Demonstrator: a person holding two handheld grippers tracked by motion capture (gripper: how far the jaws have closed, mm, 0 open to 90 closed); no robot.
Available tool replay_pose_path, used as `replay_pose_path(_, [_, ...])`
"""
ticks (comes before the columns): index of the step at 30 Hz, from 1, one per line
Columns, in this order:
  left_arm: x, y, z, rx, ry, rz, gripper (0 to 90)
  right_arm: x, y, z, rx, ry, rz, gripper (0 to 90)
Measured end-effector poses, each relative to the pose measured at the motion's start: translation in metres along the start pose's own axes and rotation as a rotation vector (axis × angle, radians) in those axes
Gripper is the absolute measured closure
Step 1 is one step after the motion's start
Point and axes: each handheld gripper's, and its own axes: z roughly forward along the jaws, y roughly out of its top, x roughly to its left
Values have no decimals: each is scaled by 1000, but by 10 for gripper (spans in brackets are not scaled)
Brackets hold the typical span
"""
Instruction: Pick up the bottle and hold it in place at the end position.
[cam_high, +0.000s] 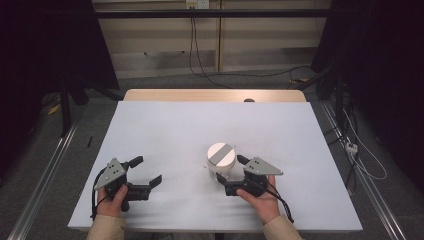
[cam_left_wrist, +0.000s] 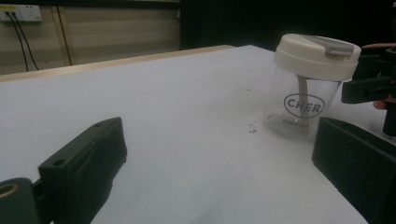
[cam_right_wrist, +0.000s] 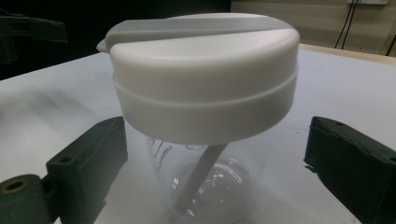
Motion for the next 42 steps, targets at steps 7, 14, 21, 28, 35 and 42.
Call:
replay_pose_path(7, [0,-1,1,5,-4,2,28,2,3,10,2,3,6,61])
replay_pose_path(14, [0,-1,1,6,-8,0,28,3,3,18,16,4,14,70])
replay_pose_path(21, [1,-1,1,5,-6,-3,28,6,6,28,31,-7,6,91])
replay_pose_path(28, [2,-1,0,5,-6,-7,28,7,5,35,44,-11,3,110])
replay_pose_path(35, [2,-1,0,0,-9,-10,28,5,5,37,47,-13,-5,151])
replay_pose_path(42, [2,-1,0,-4,-11,-16,28,6,7,36,41,-22,-16,175])
